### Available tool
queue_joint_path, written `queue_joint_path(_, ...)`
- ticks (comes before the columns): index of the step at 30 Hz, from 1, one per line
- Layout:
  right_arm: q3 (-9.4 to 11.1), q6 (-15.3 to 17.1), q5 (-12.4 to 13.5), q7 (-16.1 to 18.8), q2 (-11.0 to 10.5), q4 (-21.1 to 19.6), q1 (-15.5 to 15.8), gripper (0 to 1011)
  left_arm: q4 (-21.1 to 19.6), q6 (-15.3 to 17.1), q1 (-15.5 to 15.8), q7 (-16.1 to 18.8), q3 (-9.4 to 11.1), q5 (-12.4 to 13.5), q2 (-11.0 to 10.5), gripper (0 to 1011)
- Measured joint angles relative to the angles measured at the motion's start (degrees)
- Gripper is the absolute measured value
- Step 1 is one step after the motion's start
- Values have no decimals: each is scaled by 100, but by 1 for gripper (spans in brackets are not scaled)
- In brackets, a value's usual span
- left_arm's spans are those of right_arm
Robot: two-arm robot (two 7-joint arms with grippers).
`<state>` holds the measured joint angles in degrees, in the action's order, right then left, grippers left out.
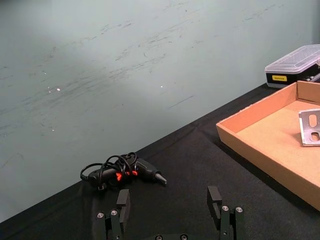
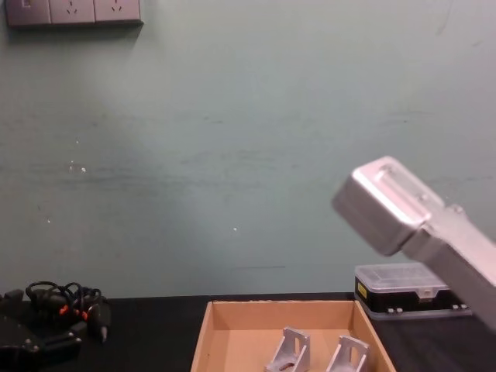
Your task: Use one hand to pick up the angle iron from the table and place it into the box.
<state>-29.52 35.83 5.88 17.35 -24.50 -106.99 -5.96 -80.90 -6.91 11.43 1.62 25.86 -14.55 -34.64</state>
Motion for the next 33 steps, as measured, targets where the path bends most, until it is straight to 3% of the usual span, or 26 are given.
queue_joint_path(5, -3, 295, 0, -40, 296, 183, -59, 1003, 0, 0, 0, 0, 0, 0, 0, 1012)
queue_joint_path(11, 42, 418, -55, -119, 545, 384, -101, 1003, 0, 0, 0, 0, 0, 0, 0, 1011)
queue_joint_path(33, 160, 221, -316, -183, 1055, 876, -199, 1003, 0, 0, 0, 0, 0, 0, 0, 1011)
